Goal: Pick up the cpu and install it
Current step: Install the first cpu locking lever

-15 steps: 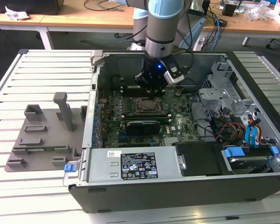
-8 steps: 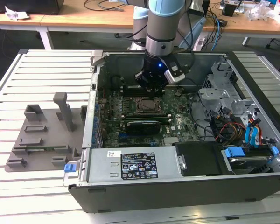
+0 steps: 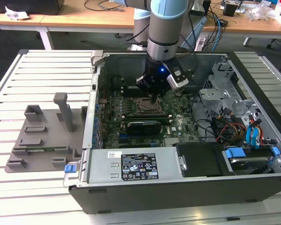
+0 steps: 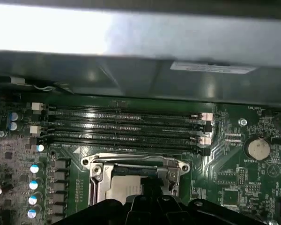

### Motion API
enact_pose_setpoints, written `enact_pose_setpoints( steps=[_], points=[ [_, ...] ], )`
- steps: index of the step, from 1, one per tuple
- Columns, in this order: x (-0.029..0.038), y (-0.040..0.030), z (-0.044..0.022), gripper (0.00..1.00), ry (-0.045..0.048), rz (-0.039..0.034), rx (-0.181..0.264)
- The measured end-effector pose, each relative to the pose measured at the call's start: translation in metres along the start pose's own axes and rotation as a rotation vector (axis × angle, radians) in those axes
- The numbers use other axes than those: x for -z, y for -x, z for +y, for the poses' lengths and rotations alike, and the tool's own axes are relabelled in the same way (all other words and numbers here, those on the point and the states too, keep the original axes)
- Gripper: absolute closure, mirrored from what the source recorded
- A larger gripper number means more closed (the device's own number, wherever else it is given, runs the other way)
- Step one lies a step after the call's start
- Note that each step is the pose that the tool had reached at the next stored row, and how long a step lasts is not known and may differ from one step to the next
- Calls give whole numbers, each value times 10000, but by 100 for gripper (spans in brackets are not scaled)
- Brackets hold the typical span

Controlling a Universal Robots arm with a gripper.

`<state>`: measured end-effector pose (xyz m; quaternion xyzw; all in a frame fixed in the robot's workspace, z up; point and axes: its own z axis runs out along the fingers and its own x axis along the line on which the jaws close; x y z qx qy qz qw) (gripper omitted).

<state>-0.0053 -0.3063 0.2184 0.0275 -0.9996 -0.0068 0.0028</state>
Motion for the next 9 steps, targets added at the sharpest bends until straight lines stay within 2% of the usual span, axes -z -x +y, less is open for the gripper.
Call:
enact_pose_setpoints(
  steps=[2,5,9],
  points=[
    [140,-1,-2,89,-90,4,1],
    [256,-1,-2,89,-164,8,0],
    [260,-1,-2,89,-163,7,0]
  ],
)
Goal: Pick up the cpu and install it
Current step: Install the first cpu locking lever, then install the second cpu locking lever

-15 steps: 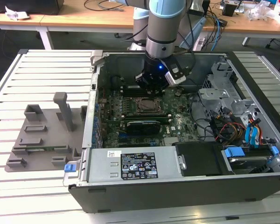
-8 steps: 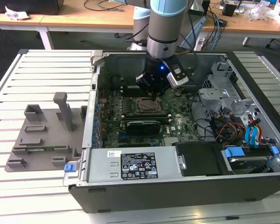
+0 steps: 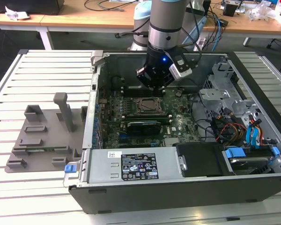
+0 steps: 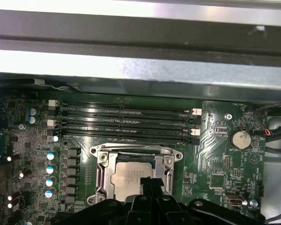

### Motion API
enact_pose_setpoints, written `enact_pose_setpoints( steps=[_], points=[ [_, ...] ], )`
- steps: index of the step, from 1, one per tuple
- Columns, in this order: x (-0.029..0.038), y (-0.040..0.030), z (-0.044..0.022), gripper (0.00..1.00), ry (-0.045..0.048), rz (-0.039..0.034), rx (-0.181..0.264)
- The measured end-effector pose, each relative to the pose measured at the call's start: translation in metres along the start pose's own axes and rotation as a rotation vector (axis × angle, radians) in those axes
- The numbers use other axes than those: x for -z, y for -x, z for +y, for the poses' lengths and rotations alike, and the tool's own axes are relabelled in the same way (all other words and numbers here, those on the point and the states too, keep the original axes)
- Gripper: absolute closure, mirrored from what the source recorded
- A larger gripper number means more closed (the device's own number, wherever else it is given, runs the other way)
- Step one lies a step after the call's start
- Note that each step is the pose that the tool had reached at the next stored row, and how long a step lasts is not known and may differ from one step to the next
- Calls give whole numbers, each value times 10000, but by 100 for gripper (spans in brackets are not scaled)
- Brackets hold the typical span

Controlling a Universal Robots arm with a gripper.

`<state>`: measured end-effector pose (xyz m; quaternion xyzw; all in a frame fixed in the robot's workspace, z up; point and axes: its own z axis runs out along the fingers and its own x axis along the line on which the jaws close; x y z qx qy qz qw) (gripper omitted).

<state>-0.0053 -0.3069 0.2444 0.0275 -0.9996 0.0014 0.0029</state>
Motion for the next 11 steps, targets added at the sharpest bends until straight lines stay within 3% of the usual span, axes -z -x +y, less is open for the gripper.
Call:
enact_pose_setpoints(
  steps=[7,11],
  points=[
    [2,3,0,89,0,1,0],
    [2,80,-4,89,-1,1,0]
  ],
)
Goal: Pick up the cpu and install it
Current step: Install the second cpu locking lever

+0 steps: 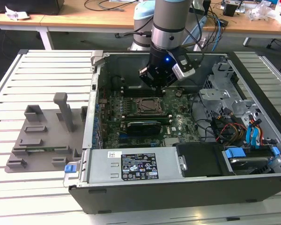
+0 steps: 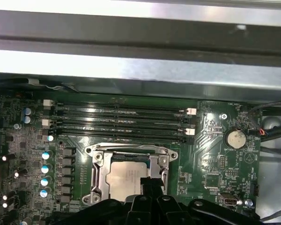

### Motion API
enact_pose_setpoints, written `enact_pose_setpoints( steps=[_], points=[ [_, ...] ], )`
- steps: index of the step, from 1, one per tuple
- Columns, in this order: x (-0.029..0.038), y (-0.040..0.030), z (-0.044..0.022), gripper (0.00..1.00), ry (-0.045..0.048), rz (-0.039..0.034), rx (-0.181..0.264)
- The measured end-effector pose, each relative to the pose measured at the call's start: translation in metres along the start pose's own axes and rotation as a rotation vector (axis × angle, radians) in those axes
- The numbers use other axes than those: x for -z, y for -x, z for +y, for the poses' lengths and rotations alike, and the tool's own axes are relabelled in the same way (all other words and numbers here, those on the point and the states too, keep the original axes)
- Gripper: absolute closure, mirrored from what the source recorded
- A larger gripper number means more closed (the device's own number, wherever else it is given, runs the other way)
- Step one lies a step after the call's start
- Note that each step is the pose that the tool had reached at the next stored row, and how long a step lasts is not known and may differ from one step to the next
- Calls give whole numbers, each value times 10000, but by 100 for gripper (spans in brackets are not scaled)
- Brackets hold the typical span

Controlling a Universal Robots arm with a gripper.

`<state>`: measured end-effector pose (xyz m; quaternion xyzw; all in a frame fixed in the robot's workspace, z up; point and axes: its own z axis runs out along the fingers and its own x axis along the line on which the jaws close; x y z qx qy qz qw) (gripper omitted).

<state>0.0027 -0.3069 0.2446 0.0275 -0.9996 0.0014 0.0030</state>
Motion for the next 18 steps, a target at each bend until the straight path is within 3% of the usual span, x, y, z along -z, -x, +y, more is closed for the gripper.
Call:
enact_pose_setpoints(
  steps=[6,7,9,11,18],
  points=[
    [1,179,-10,89,1,4,1],
    [0,236,-13,89,1,6,1],
    [-3,244,-52,89,-1,8,0],
    [-8,237,-183,89,-5,8,1],
    [-23,229,-330,89,-6,8,0]
  ],
)
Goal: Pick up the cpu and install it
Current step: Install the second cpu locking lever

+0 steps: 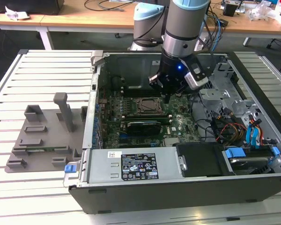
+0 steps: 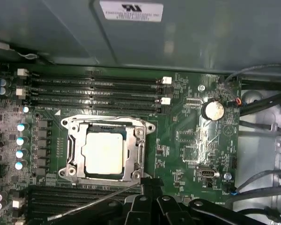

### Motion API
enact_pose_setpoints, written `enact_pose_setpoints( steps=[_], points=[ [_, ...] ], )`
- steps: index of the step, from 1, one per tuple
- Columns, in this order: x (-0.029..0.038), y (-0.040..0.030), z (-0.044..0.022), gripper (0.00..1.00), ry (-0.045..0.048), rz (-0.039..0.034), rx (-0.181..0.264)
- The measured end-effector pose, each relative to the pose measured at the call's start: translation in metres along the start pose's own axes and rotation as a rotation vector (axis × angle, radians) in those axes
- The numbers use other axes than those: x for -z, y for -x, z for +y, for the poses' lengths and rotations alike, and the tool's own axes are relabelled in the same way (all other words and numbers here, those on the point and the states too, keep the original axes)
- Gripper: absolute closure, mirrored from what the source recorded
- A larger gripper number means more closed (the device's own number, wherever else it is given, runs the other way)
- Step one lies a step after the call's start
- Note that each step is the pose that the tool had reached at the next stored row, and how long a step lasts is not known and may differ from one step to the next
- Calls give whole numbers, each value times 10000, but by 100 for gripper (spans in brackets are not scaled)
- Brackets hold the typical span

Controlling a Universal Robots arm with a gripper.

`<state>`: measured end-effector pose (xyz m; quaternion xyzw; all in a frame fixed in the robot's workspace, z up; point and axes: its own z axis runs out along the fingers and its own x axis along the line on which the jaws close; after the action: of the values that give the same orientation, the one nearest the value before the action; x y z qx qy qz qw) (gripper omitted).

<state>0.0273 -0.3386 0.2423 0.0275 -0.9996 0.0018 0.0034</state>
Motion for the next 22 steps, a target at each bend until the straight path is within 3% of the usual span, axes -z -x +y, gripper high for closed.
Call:
enact_pose_setpoints(
  steps=[3,5,9,11,13,17,20,22],
  points=[
    [-7,-27,-79,89,5,-2,-2],
    [-16,-175,-121,89,64,-3,0],
    [-20,-297,-153,89,261,-14,1],
    [-24,-351,-222,89,467,-26,4],
    [-27,-379,-277,89,600,-34,3],
    [-39,-485,-445,89,1051,-58,7],
    [-41,-566,-462,89,1300,-72,10],
    [-65,-635,-458,89,1360,-76,8]
  ],
)
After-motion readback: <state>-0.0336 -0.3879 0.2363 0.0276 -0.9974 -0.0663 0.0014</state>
